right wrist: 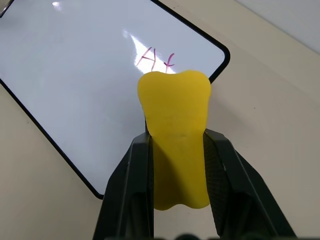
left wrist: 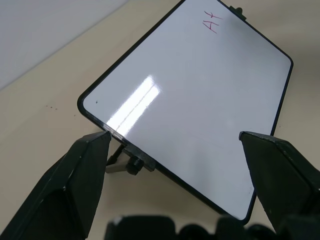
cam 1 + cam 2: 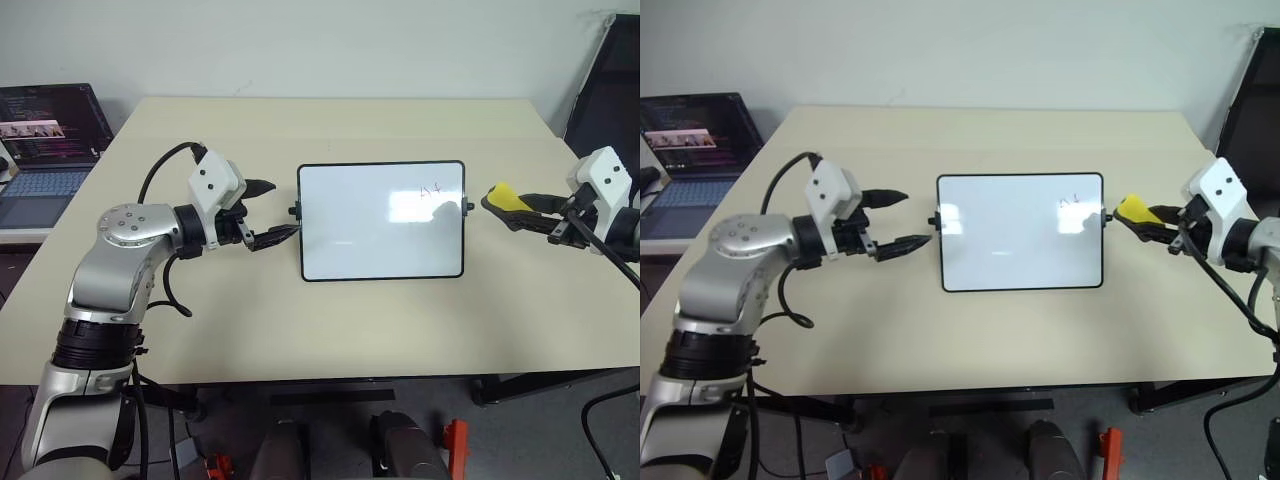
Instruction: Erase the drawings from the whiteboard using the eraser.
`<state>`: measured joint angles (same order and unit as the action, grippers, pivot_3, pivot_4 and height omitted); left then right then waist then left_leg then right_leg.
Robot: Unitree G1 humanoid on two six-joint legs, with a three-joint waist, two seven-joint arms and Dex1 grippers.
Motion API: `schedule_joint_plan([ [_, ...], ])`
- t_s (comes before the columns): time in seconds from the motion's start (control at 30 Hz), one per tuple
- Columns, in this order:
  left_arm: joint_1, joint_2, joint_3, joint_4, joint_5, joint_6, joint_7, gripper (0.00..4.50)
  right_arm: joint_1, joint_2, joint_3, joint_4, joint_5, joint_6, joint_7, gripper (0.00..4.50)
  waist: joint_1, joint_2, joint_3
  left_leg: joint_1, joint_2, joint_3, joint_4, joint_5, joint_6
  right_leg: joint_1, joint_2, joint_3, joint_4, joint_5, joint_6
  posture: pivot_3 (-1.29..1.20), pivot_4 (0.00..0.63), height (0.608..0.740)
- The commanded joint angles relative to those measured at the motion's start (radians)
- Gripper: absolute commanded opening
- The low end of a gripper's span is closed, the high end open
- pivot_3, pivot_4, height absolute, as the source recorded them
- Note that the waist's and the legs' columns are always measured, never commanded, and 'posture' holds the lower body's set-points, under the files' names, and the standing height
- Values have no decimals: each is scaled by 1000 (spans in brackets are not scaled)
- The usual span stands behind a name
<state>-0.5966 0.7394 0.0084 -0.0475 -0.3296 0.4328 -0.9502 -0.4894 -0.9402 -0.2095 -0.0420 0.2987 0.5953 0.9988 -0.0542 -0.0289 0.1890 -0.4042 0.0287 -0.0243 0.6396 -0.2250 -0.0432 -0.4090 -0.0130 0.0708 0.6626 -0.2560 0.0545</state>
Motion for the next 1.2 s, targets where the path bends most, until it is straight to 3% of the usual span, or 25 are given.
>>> schedule_joint_plan([
  [0.03,-2,6,27,-45,-12,-4,5,4500,-14,-23,-13,-5,11,-25,3,1014,0,0,0,0,0,0,0,0,0,0,0,0,0,0,0,0,150,740],
  [0.27,-10,-15,14,-35,-12,-9,6,4500,-119,79,52,-24,8,-42,-55,1013,-4,0,0,1,0,0,0,0,0,0,0,0,1,0,0,0,150,740],
  [0.53,-52,-47,-13,3,2,-29,-13,4500,-318,335,204,218,-188,-159,-355,1012,-2,0,0,1,0,0,1,0,0,1,0,0,1,3,-4,0,150,740],
  [0.7,-54,-55,-18,-8,2,-26,-11,4500,-323,365,253,326,-253,-207,-387,1012,13,0,0,-4,0,-1,1,0,0,-2,0,-1,1,3,-4,0,150,740],
  [0.93,-18,-56,-1,-72,-29,7,-4,4500,-312,335,213,382,-251,-218,-402,1008,13,0,0,-4,-1,-1,4,0,0,-2,-1,-1,2,4,-4,0,150,740],
  [1.2,-7,-60,-13,-120,-47,43,-7,4500,-293,360,310,388,-314,-172,-384,1004,8,0,0,2,0,-1,4,0,0,4,0,-1,1,4,-3,0,150,740],
])
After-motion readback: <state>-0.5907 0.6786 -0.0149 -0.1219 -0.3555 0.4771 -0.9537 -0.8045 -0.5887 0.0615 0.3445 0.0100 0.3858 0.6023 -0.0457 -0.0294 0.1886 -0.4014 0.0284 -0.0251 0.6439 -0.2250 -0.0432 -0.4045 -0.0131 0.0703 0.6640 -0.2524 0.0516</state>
